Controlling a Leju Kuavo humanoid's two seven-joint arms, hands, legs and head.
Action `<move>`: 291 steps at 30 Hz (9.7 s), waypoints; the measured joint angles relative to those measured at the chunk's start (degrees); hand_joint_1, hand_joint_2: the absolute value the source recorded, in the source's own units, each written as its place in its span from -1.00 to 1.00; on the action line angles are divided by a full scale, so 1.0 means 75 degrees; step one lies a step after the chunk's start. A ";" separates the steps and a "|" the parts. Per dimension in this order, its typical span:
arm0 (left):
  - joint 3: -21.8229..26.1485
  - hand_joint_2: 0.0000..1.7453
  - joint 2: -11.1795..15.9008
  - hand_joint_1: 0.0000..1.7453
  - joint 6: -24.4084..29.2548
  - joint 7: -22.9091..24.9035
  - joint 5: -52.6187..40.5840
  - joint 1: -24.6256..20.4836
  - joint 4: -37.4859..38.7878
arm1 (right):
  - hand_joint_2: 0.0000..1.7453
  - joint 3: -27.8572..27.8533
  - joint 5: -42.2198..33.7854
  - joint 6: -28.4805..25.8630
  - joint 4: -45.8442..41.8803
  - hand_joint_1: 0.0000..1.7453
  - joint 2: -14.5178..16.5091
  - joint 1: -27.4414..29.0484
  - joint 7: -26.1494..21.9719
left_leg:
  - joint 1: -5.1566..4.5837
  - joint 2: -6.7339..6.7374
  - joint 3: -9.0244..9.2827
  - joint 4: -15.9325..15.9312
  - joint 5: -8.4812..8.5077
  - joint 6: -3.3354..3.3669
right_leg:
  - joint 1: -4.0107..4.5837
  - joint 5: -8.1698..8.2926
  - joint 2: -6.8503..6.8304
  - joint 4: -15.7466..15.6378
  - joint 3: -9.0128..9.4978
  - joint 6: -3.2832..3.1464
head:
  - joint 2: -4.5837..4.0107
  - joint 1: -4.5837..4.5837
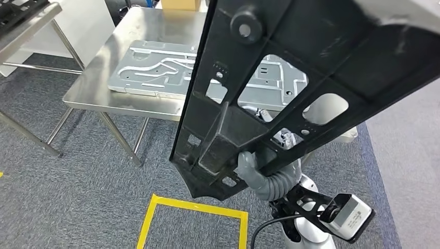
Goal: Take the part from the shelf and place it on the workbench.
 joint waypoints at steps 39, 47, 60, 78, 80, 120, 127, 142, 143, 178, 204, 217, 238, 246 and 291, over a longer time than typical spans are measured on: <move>0.0004 1.00 -0.0015 -1.00 0.0093 0.0171 -0.0198 0.0007 -0.0001 | 1.00 0.0110 -0.0085 -0.0145 0.0043 1.00 -0.0039 -0.0093 -0.0089 | 0.0069 0.0340 0.0017 0.1651 -0.1608 -0.0299 | -0.0040 0.0284 -0.0075 -0.0179 -0.0045 -0.0262 | 0.0001 -0.0095; 0.0005 1.00 -0.0015 -1.00 0.0085 0.0173 -0.0169 0.0029 0.0003 | 1.00 0.0117 -0.0087 -0.0176 0.0071 1.00 -0.0063 -0.0100 -0.0084 | 0.0062 0.0422 -0.0080 0.0033 0.0052 -0.0142 | -0.0038 -0.0210 -0.0068 -0.0089 0.0361 0.0001 | 0.0001 -0.0127; 0.0016 1.00 -0.0039 -1.00 0.0071 0.0112 -0.0098 0.0016 0.0002 | 1.00 -0.0053 0.0649 -0.0727 -0.0220 1.00 -0.0271 -0.0080 -0.0283 | 0.0015 0.0360 0.0148 -0.0031 -0.0091 -0.0014 | 0.0009 0.0174 -0.0089 0.0064 -0.0150 -0.0032 | 0.0000 -0.0104; 0.0229 1.00 -0.0081 -1.00 0.0094 0.0106 0.0040 0.0025 0.0000 | 1.00 -0.0093 0.3257 -0.1493 -0.0564 1.00 -0.0803 -0.0865 0.0315 | 0.0074 0.0388 0.0117 0.0013 -0.0113 -0.0139 | -0.0052 0.0122 -0.0082 0.0004 -0.0081 0.0056 | 0.0001 -0.0130; 0.0243 1.00 -0.0121 -1.00 0.0088 0.0105 0.0047 0.0025 0.0000 | 1.00 -0.0077 0.3606 -0.1596 -0.0546 1.00 -0.0933 -0.1057 0.0496 | 0.0085 0.0388 0.0126 -0.0026 -0.0080 -0.0037 | -0.0077 -0.0031 -0.0088 0.0214 -0.0169 0.0140 | 0.0000 -0.0128; 0.0352 1.00 -0.0404 -1.00 -0.0009 -0.0269 -0.0169 0.0008 0.0001 | 1.00 -0.0891 0.6365 -0.2707 0.7958 1.00 -0.2669 -0.6374 0.2348 | 0.0070 0.0374 -0.0073 0.0001 0.0057 -0.0050 | -0.0260 0.0352 -0.0095 0.0414 -0.0597 0.0333 | 0.0000 -0.0104; 0.0361 1.00 -0.0404 -1.00 -0.0070 -0.0280 -0.0205 0.0009 0.0003 | 1.00 -0.0196 0.7690 -0.2964 1.0126 1.00 -0.2508 -0.7358 0.3015 | 0.0087 0.0391 -0.0353 0.0623 -0.0348 -0.0296 | -0.0208 0.0394 -0.0095 0.0060 -0.0458 -0.0027 | -0.0001 -0.0113; 0.0360 1.00 -0.0428 -1.00 -0.0139 -0.0270 -0.0256 -0.0042 0.0003 | 1.00 0.0923 0.8873 -0.2638 1.1792 1.00 -0.1801 -0.7600 0.3664 | -0.0030 0.0416 -0.0072 -0.0217 0.0256 0.0139 | -0.0016 0.0001 -0.0079 0.0522 -0.0581 0.0088 | 0.0001 -0.0088; 0.0359 1.00 -0.0441 -1.00 -0.0143 -0.0270 -0.0264 -0.0062 0.0003 | 1.00 0.1003 0.8994 -0.2552 1.1857 1.00 -0.1768 -0.7586 0.3690 | -0.0029 0.0416 -0.0054 -0.0241 0.0265 0.0146 | -0.0048 -0.0204 -0.0077 0.0936 -0.0773 0.0133 | 0.0001 -0.0079; -0.0021 0.50 -0.0914 -1.00 -0.0332 -0.0885 -0.0363 -0.0927 0.0006 | -1.00 0.2023 0.9353 -0.2700 1.2512 -1.00 0.0114 -0.6422 0.4467 | 0.0043 0.0430 0.0036 -0.0184 0.0180 0.0033 | -0.0183 -0.0320 -0.0058 0.1857 -0.1256 0.0235 | -0.0001 -0.0056; -0.0042 1.00 -0.0970 -1.00 0.0501 -0.1376 -0.0232 -0.1160 0.0006 | -1.00 -0.1135 0.7051 -0.4478 1.2185 -1.00 -0.0560 -0.8119 0.5225 | 0.0031 0.0415 -0.0026 -0.0090 0.0144 0.0043 | -0.0142 -0.0037 -0.0092 0.0885 -0.0871 0.0214 | 0.0000 -0.0076; -0.0400 -1.00 -0.1125 -1.00 0.0406 -0.1317 -0.0315 -0.1402 0.0006 | -1.00 -0.6690 -0.0539 0.0132 1.1019 -1.00 -0.1236 -0.8265 0.2275 | -0.0027 0.0337 -0.0123 0.0091 0.0007 -0.0143 | -0.0130 0.0507 -0.0106 -0.0013 -0.0457 0.0023 | -0.0001 -0.0086; 0.0033 -1.00 -0.1171 -1.00 0.0364 -0.0825 0.0475 -0.0920 0.0006 | -1.00 -0.3422 0.0133 -0.1736 0.3715 -1.00 -0.0549 -0.2438 0.0594 | -0.0007 0.0428 -0.0156 -0.0245 0.0394 0.0133 | -0.0182 -0.0896 -0.0080 0.2006 -0.0969 0.0267 | 0.0000 -0.0068; 0.0251 -1.00 -0.1168 -1.00 0.0466 -0.0898 0.0707 -0.0765 0.0006 | -1.00 -0.1855 0.1862 -0.3906 0.2375 -1.00 -0.0491 -0.1135 -0.0162 | 0.0010 0.0388 -0.0413 -0.0071 0.0628 -0.0190 | -0.0185 -0.0235 -0.0036 0.0015 0.0377 0.0141 | 0.0001 -0.0086; 0.0357 -1.00 -0.1147 -1.00 0.0545 -0.0557 0.0472 -0.0280 0.0009 | -1.00 0.0133 0.2096 -0.5909 0.2722 -1.00 -0.0139 0.0161 0.0110 | 0.0081 0.0456 0.0477 0.0774 -0.0478 -0.0377 | -0.0150 0.0741 -0.0164 -0.0163 -0.0664 -0.0013 | 0.0001 -0.0204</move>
